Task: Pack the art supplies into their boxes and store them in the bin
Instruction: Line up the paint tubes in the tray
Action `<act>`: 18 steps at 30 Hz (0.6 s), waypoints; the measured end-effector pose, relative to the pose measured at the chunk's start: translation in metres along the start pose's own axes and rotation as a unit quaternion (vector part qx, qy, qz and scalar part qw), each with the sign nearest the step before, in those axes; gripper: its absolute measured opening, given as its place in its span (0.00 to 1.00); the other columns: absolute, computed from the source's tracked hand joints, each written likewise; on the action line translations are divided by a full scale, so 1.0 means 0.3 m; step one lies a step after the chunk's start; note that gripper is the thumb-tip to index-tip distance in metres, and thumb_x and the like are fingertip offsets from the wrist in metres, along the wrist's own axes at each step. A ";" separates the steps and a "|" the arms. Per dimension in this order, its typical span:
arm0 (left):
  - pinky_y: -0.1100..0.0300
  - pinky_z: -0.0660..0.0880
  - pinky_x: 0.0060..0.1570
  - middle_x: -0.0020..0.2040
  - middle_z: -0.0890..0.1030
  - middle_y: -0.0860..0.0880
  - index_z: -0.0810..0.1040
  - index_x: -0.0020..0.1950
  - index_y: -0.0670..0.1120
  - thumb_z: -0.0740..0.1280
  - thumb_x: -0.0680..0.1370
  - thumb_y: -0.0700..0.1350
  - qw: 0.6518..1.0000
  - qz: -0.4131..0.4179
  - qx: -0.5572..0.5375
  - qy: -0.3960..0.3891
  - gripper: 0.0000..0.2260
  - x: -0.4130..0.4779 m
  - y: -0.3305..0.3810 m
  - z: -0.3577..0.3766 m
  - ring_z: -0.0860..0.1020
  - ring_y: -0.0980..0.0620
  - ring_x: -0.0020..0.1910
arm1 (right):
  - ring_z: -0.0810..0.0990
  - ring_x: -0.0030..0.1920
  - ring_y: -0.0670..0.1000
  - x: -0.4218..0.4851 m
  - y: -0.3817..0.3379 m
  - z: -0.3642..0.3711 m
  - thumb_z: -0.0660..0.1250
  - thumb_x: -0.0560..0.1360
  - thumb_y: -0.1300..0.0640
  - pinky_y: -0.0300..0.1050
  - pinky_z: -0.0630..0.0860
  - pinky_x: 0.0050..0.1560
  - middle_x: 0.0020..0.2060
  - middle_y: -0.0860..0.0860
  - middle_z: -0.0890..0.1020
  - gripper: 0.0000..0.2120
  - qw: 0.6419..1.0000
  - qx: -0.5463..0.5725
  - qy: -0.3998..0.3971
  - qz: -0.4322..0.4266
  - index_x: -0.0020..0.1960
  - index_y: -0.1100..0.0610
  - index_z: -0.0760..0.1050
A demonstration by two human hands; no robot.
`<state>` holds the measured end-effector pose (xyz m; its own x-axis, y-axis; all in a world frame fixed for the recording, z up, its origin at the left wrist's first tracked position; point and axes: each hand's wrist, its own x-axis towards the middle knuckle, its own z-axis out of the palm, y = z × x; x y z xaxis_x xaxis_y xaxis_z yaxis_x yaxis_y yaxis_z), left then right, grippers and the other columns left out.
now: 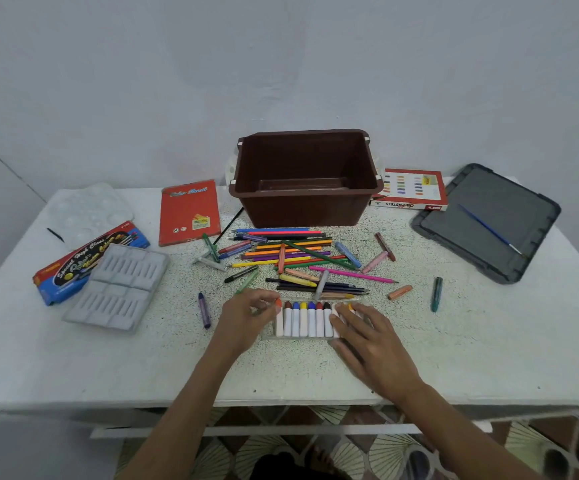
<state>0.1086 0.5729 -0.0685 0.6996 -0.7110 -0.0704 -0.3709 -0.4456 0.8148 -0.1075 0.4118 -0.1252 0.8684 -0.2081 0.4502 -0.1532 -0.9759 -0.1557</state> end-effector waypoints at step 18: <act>0.56 0.74 0.54 0.53 0.77 0.49 0.81 0.64 0.45 0.68 0.79 0.46 0.963 0.177 0.202 -0.001 0.14 -0.014 -0.070 0.031 0.73 0.53 0.53 | 0.73 0.68 0.58 -0.004 0.000 0.004 0.62 0.82 0.47 0.59 0.73 0.63 0.68 0.53 0.76 0.19 1.000 -0.002 -0.003 0.002 0.66 0.57 0.77</act>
<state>0.1078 0.5801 -0.0909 0.4842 -0.8585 0.1687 -0.7939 -0.3501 0.4971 -0.1079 0.4122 -0.1269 0.8707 -0.2118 0.4438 -0.1584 -0.9752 -0.1546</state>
